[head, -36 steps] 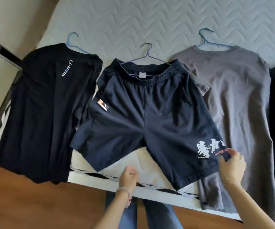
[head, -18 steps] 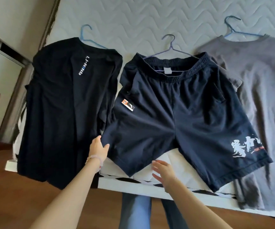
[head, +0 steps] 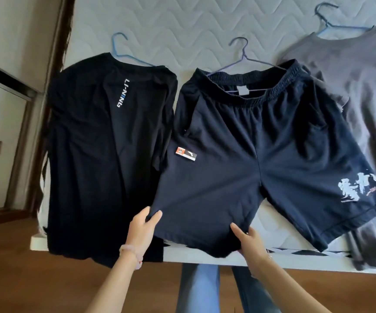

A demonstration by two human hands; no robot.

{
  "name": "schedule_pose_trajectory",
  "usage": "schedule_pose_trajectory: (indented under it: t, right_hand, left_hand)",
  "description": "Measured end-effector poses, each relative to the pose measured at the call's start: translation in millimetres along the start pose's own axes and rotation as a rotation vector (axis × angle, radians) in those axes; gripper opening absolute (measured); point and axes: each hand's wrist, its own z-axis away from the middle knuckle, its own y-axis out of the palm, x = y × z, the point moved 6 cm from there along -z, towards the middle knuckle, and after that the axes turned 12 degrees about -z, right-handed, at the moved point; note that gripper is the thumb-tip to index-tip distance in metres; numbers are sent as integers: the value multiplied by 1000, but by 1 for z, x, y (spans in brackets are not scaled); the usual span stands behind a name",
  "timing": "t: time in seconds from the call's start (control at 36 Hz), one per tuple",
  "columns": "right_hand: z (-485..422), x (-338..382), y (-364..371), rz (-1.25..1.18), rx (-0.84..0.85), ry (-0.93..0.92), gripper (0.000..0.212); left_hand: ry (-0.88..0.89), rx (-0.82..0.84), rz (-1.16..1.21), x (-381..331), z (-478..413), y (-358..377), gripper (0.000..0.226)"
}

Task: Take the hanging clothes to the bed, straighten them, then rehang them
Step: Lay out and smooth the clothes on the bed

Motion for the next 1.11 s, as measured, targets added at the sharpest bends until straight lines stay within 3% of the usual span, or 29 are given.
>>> schedule_pose_trajectory:
  t: [0.06,0.11,0.25,0.36,0.53,0.64,0.78,0.86,0.94,1.11]
  right_hand:
    - [6,-7,-4,24,6,14,28]
    - [9,-17,-3,52,13,57,22]
    - [3,-32,0,143,-21,114,10]
    - [-12,-41,-3,277,-41,135,16]
    - [-17,-48,-11,387,10,209,3]
    - [-16,-53,-25,400,-4,255,7]
    - [-20,-36,-33,572,-57,-44,38]
    - [-8,-28,-18,558,52,-170,32]
    - [-1,-30,4,559,170,-181,41]
    - [-4,-60,54,615,234,-140,40]
  left_hand:
    - [0,35,27,15,4,0,24]
    - [-40,64,88,31,4,4,16]
    - [-183,106,193,69,-5,25,17]
    - [-213,57,60,90,-22,32,9]
    - [-214,-7,-144,90,-33,40,16]
    - [-225,-25,-105,91,-19,42,7]
    - [-227,-115,-65,105,5,31,9]
    - [-227,-140,-70,117,17,20,6]
    - [-199,-171,-99,126,26,3,9]
    - [-144,-348,-217,142,22,-62,15]
